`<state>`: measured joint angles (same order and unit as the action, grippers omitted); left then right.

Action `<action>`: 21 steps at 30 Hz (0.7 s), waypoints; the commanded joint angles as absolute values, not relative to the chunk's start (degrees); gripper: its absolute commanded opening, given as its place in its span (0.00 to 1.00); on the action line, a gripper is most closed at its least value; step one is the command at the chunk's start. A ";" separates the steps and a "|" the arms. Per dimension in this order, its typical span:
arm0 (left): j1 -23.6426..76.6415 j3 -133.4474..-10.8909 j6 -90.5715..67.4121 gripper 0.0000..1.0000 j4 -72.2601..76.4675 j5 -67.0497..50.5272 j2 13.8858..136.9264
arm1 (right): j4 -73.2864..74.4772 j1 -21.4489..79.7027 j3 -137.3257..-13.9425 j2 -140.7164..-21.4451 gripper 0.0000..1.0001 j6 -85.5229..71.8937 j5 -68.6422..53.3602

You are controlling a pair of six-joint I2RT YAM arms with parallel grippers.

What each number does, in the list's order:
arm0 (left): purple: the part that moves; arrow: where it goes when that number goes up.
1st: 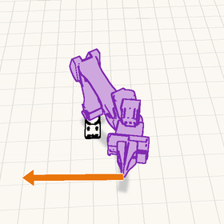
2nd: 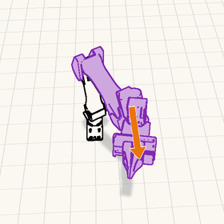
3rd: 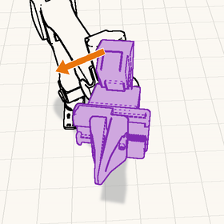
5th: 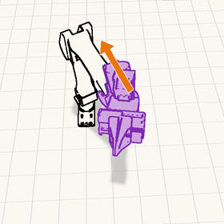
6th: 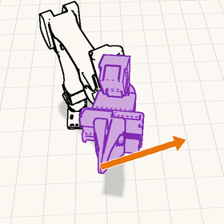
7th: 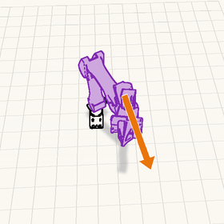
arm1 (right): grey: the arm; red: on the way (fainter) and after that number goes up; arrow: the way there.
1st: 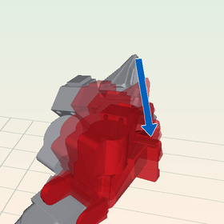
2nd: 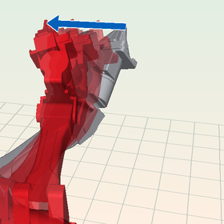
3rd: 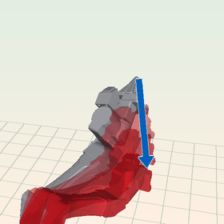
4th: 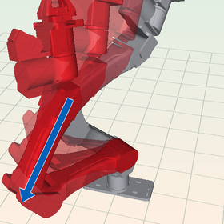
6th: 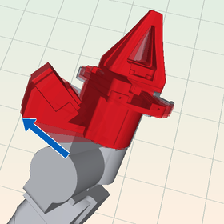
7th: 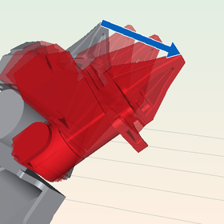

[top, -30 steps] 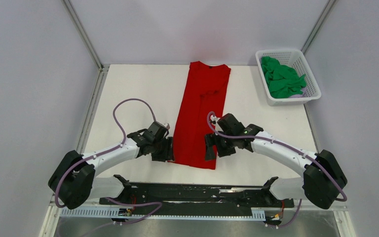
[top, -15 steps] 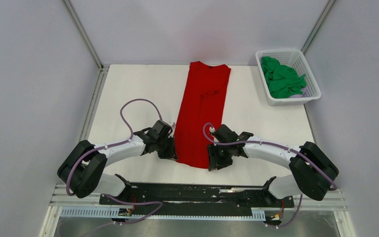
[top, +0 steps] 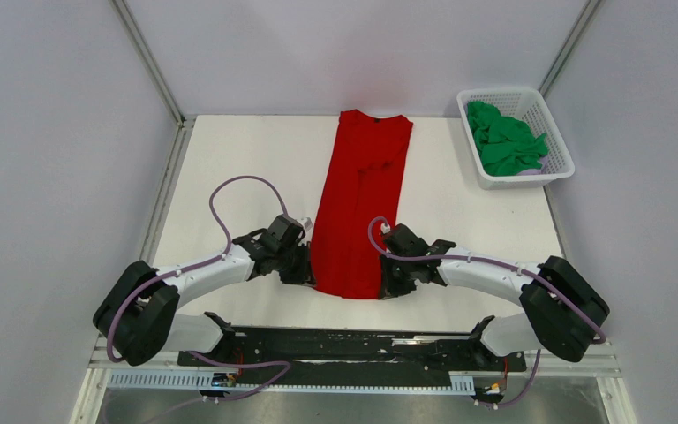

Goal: Fold and stack the t-shirts
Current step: Grab the bottom of the folded rectangular tshirt with both arms, then fold the folded rectangular tshirt in 1/3 of the way

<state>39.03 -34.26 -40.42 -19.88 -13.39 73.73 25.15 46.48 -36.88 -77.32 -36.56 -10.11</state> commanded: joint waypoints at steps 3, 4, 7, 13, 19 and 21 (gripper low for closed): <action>39.30 -39.07 -39.85 0.00 -20.68 -12.11 71.73 | 21.65 46.52 -38.54 -72.21 0.00 -34.95 -6.70; 39.29 -40.06 -39.74 0.00 -20.71 -11.41 71.86 | 21.98 46.19 -39.26 -71.95 0.00 -34.64 -6.19; 39.29 -45.34 -38.60 0.00 -20.57 -8.19 74.24 | 22.69 43.79 -41.86 -72.11 0.00 -33.71 -5.24; 37.03 -56.56 -35.31 0.00 -20.13 -5.79 85.17 | 22.19 36.00 -47.71 -75.48 0.00 -31.15 -4.89; 31.03 -70.46 -33.04 0.00 -20.40 -9.73 97.67 | 18.32 27.94 -54.11 -83.26 0.00 -26.57 -10.67; 29.94 -74.73 -32.10 0.00 -20.84 -9.85 101.32 | 18.04 26.38 -56.87 -85.69 0.00 -24.83 -9.92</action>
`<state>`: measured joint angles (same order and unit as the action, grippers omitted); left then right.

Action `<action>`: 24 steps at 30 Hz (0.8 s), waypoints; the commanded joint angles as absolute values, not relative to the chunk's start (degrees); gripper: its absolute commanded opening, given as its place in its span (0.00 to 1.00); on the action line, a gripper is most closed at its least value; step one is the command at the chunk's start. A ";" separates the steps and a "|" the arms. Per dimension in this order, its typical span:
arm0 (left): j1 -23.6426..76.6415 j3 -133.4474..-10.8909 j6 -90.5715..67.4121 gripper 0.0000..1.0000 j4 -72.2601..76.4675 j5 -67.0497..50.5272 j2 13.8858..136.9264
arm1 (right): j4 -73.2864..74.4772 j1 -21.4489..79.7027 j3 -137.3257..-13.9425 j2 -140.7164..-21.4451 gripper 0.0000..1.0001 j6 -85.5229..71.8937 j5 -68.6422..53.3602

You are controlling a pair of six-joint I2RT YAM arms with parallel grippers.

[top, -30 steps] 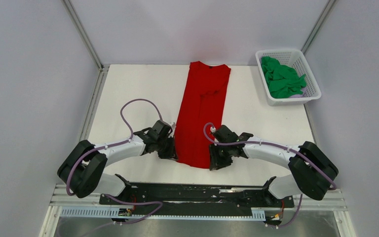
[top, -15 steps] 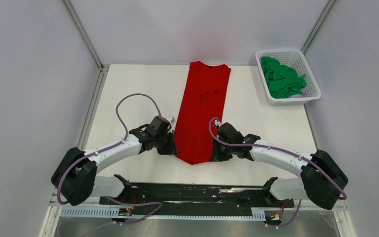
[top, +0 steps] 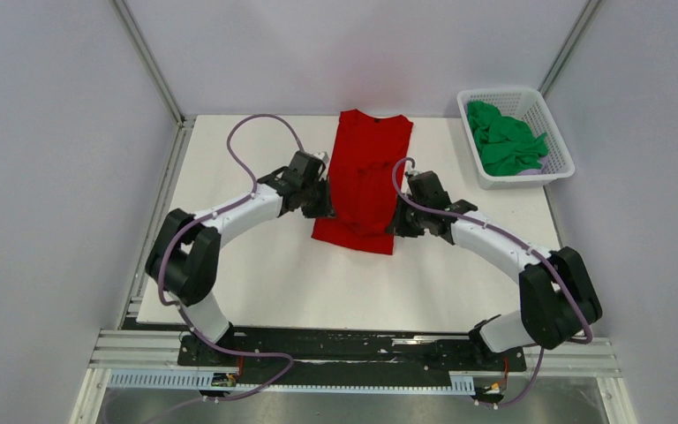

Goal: Fold and stack the t-shirts
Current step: Fold the folded rectangular tshirt in 1/3 of the way

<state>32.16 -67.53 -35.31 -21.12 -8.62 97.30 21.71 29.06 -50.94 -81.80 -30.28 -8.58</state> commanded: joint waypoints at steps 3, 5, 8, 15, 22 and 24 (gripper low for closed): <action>28.30 -80.90 -31.36 0.00 -21.94 -10.44 106.65 | 17.97 22.97 -60.83 -89.21 0.00 -24.46 -10.70; 27.29 -83.60 -31.07 0.00 -21.78 -10.83 108.94 | 17.35 21.01 -62.72 -91.53 0.00 -24.40 -12.06; 25.97 -86.77 -29.75 0.00 -21.26 -10.76 111.27 | 16.57 19.93 -65.96 -94.46 0.00 -23.65 -11.51; 24.25 -98.67 -27.63 0.00 -25.28 -12.19 120.69 | 15.98 17.67 -70.79 -99.25 0.00 -23.64 -11.62; 22.95 -105.12 -27.53 0.03 -26.60 -12.61 127.01 | 13.76 16.19 -74.40 -105.09 0.02 -24.43 -10.88; 22.63 -106.68 -27.65 0.08 -26.88 -12.73 128.42 | 12.87 15.54 -75.73 -106.89 0.05 -24.48 -10.73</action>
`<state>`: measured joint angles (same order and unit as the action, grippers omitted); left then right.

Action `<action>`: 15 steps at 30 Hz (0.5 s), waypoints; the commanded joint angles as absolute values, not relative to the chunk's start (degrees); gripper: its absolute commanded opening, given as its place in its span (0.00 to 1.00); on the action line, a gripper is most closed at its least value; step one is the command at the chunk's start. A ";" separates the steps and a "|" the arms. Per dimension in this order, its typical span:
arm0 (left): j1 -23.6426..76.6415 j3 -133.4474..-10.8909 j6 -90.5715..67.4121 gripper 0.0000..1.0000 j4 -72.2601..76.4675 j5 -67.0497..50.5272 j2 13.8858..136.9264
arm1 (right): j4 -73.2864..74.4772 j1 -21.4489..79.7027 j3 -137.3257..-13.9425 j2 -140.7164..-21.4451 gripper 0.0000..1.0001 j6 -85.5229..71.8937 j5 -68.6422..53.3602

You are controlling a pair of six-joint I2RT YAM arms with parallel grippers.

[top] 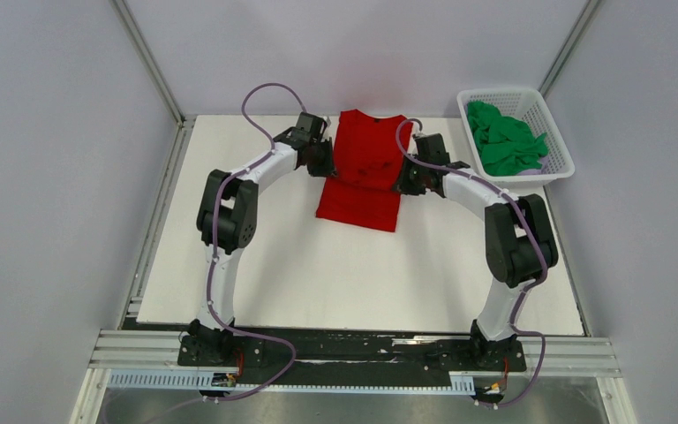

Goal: Fold and stack the t-shirts
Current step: Fold the folded rectangular tshirt in 1/3 of the way

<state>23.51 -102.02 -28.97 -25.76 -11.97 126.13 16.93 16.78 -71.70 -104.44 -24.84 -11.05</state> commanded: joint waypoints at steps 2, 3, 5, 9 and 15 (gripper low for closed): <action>22.33 -108.27 -27.79 0.19 -26.66 -13.08 129.65 | 12.77 14.83 -78.29 -109.11 0.09 -24.86 -10.61; 22.04 -108.80 -27.78 0.28 -26.51 -13.27 130.04 | 12.47 14.44 -79.44 -110.40 0.11 -25.21 -10.48; 21.54 -111.26 -27.98 0.48 -26.23 -13.90 131.33 | 11.97 13.53 -82.47 -112.98 0.19 -25.80 -10.70; 20.20 -117.98 -29.75 0.98 -26.42 -15.82 132.81 | 11.79 11.62 -88.11 -116.33 0.39 -26.96 -14.11; 19.86 -114.17 -28.59 1.00 -27.03 -14.03 127.51 | 10.91 11.51 -83.43 -111.47 0.89 -25.39 -16.21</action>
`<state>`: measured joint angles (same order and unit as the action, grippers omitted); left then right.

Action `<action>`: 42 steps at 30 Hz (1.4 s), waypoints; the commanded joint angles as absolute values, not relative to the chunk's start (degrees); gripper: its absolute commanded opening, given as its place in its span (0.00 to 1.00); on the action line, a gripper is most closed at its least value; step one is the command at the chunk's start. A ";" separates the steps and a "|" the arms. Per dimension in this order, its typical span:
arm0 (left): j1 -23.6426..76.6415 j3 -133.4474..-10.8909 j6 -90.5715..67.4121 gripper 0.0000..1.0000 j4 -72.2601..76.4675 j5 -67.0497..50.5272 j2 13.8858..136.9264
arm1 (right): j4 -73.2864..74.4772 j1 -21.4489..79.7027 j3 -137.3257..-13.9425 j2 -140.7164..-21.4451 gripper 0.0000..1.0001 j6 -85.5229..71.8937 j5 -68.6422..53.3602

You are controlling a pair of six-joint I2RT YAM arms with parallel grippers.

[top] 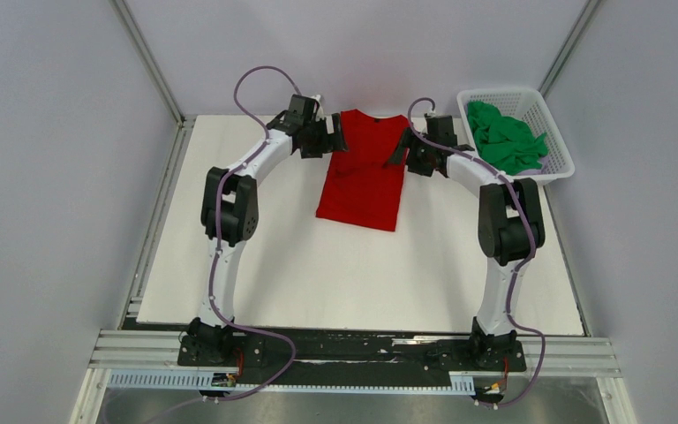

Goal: Fold and stack the t-shirts
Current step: Fold the folded rectangular tshirt in 1/3 of the way, then grab one side of the 2/3 rectangular tshirt with both arms

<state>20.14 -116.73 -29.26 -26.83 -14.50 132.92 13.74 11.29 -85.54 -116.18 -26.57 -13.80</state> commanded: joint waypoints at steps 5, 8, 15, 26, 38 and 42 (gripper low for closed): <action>19.86 -101.33 -29.40 1.00 -26.16 -13.08 119.31 | 9.72 13.36 -74.75 -105.12 1.00 -19.58 -18.55; 19.86 -91.47 -30.83 1.00 -24.34 -13.25 114.55 | 10.10 15.50 -69.26 -102.34 1.00 -20.82 -17.00; 20.31 -78.53 -32.99 0.99 -23.56 -15.20 110.96 | 11.48 16.24 -59.63 -98.12 0.96 -27.48 -21.86; 22.83 -75.01 -33.18 0.54 -23.35 -15.46 113.55 | 11.38 17.43 -55.44 -98.48 0.75 -30.03 -21.40; 23.15 -72.33 -32.78 0.34 -26.61 -11.94 114.14 | 12.22 18.03 -54.37 -98.94 0.63 -30.36 -17.84; 23.36 -70.88 -32.94 0.23 -26.63 -11.90 113.56 | 12.83 18.41 -54.15 -99.75 0.58 -29.72 -16.95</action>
<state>22.83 -74.00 -33.43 -22.57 -14.68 112.81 12.01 17.56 -55.13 -99.96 -29.93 -19.73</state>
